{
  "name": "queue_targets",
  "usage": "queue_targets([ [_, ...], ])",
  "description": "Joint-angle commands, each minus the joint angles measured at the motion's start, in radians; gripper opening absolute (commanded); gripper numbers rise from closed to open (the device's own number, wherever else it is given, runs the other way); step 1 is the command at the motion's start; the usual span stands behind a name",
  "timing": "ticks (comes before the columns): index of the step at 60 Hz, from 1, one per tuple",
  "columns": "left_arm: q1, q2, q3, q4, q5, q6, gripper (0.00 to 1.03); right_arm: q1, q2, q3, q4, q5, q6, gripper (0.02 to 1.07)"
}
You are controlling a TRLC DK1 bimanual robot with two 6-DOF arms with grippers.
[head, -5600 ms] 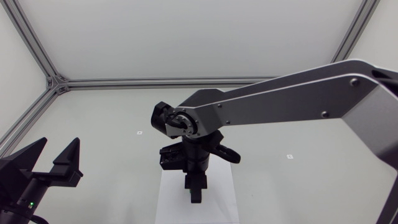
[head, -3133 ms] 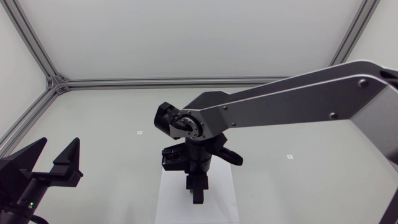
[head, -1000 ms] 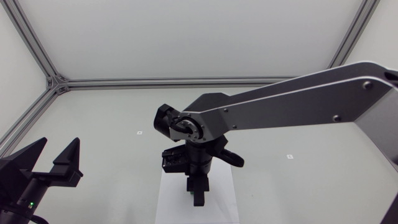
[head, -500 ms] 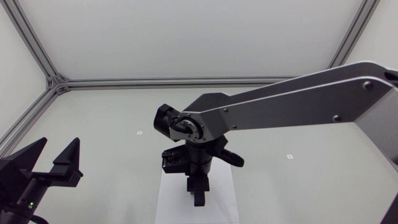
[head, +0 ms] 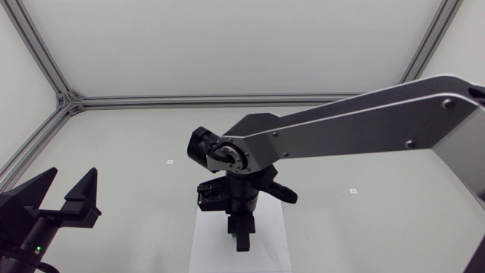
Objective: Pick up the orange 2x2 brick with the right arm and stack it on top of the green 2x2 brick in the center
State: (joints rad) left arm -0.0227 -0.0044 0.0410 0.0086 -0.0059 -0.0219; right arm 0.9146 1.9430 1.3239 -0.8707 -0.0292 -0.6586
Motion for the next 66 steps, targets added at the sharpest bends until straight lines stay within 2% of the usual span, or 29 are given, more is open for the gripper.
queue_targets([
  [1, 0.003, -0.008, -0.041, -0.013, 0.004, 0.013, 0.99, 0.009, 0.047, -0.026, -0.010, -0.009, -0.013, 0.40],
  [20, 0.003, -0.008, -0.041, -0.013, 0.004, 0.013, 0.99, 0.009, 0.047, -0.025, -0.008, -0.011, -0.010, 0.47],
  [27, 0.003, -0.008, -0.041, -0.013, 0.004, 0.013, 0.99, 0.009, 0.047, -0.025, -0.005, -0.009, -0.006, 0.68],
  [30, 0.003, -0.008, -0.041, -0.013, 0.004, 0.013, 0.99, 0.009, 0.047, -0.025, -0.005, -0.009, -0.004, 0.84],
  [31, 0.003, -0.008, -0.041, -0.015, 0.004, 0.013, 0.99, 0.009, 0.047, -0.025, -0.005, -0.009, -0.003, 0.96],
  [33, 0.003, -0.008, -0.041, -0.015, 0.004, 0.013, 0.99, 0.009, 0.047, -0.023, -0.005, -0.011, -0.003, 1.03],
  [66, 0.003, -0.008, -0.041, -0.015, 0.004, 0.013, 0.99, -0.025, -0.032, 0.012, -0.031, -0.011, 0.024, 1.03],
])
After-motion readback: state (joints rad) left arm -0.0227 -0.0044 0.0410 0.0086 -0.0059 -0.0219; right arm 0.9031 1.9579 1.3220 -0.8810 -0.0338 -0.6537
